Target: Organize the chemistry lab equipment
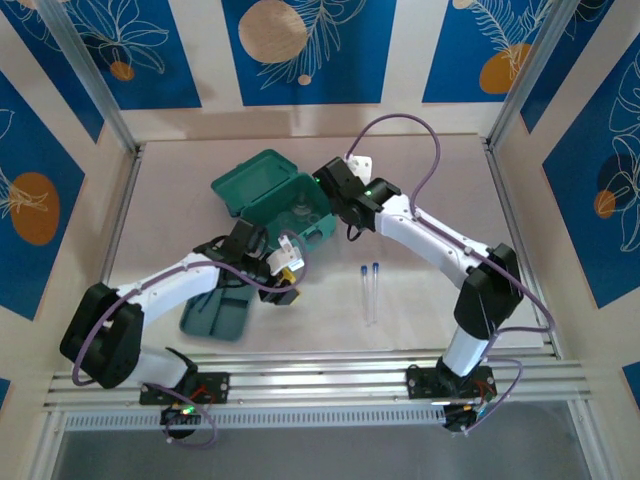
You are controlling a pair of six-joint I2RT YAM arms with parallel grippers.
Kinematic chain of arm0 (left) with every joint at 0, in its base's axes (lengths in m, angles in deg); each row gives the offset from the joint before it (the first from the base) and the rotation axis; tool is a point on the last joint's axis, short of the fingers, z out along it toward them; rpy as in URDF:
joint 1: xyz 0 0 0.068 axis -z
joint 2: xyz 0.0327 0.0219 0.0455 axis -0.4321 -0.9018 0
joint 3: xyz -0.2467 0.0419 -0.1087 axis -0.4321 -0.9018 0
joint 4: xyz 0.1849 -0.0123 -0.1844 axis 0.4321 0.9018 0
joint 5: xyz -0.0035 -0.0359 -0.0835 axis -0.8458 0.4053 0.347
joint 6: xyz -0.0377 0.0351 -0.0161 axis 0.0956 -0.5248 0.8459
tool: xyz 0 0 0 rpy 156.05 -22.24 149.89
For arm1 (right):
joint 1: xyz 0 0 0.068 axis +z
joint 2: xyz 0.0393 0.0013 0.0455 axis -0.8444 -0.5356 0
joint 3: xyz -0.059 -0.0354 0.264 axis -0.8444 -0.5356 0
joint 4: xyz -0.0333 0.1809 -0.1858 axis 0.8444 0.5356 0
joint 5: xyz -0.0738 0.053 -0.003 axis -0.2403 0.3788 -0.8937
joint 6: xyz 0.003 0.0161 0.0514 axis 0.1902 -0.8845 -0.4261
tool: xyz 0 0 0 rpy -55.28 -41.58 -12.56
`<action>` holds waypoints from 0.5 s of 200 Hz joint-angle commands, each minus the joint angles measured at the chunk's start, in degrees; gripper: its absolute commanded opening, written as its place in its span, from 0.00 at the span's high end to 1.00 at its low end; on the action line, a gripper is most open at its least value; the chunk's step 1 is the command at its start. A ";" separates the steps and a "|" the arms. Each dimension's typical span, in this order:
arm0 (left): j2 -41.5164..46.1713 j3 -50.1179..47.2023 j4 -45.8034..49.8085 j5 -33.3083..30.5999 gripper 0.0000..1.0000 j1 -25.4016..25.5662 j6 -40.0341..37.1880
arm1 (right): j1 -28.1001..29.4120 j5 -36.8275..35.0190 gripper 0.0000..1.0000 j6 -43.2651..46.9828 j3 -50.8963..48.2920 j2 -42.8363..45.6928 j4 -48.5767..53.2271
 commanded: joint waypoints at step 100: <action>1.45 -1.05 0.49 6.37 0.47 -0.57 -0.26 | -2.34 3.72 0.87 -0.84 6.06 -8.37 -3.12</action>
